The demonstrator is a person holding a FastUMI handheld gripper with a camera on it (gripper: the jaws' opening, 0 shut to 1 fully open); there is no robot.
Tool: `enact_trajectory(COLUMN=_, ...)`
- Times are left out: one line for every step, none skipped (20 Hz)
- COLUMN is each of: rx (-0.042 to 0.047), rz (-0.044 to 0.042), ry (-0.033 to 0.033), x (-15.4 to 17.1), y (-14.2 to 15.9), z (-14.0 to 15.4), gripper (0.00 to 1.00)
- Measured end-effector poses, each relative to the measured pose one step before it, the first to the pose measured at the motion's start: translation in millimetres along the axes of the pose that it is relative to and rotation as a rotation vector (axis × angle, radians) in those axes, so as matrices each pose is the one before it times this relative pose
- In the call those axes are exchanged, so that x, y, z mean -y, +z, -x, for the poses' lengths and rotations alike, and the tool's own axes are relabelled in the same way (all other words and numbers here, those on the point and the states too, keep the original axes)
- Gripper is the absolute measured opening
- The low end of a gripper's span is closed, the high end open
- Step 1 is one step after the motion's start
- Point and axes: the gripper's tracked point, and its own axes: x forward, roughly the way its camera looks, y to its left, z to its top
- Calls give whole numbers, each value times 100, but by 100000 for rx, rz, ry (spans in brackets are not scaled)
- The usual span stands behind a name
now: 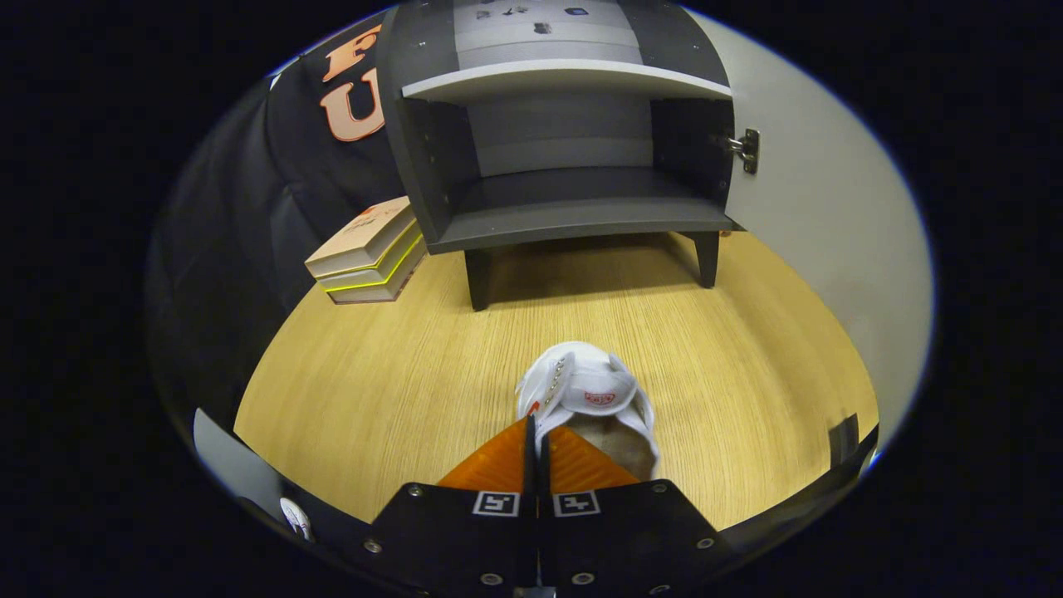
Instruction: Open the shoe cabinet door, grab the shoes and put them into the shoe cabinet, then close the shoe cabinet door.
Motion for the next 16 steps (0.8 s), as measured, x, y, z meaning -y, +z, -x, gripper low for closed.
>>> enact_trajectory(rx=735, rz=-255, ry=297, x=-129, y=508, z=739, gripper=1)
enact_trajectory(rx=1660, rz=-190, ry=266, x=-210, y=756, z=837, gripper=1)
enact_trajectory(rx=2002, rz=544, ry=-371, x=-49, y=899, z=839, gripper=1)
enact_trajectory(rx=1821, rz=426, ry=226, x=-158, y=1020, z=903, gripper=1)
enact_trajectory(rx=1695, rz=166, ry=379, x=-155, y=1150, z=877, gripper=1)
enact_trajectory(rx=2132, rz=394, ry=377, x=-173, y=1312, z=826, gripper=1)
enact_trajectory(rx=2061, rz=440, ry=149, x=-24, y=1341, z=833, gripper=1)
enact_trajectory(rx=2499, rz=374, ry=193, x=-91, y=1580, z=751, gripper=1)
enact_trajectory(rx=2661, rz=987, ry=-266, x=57, y=1576, z=740, gripper=1)
enact_trajectory(rx=3163, rz=1115, ry=-178, x=69, y=1917, z=938, gripper=1)
enact_trajectory(rx=2826, rz=1131, ry=-157, x=21, y=1788, z=636, gripper=1)
enact_trajectory(rx=3084, rz=861, ry=15, x=-40, y=1924, z=427, gripper=1)
enact_trajectory(rx=2969, rz=460, ry=267, x=-29, y=1845, z=507, gripper=1)
enact_trajectory(rx=2936, rz=651, ry=100, x=34, y=1861, z=257, gripper=0)
enact_trajectory(rx=2851, rz=1303, ry=-84, x=109, y=1698, z=123, gripper=1)
enact_trajectory(rx=2351, rz=1465, ry=-195, x=131, y=1502, z=53, gripper=1)
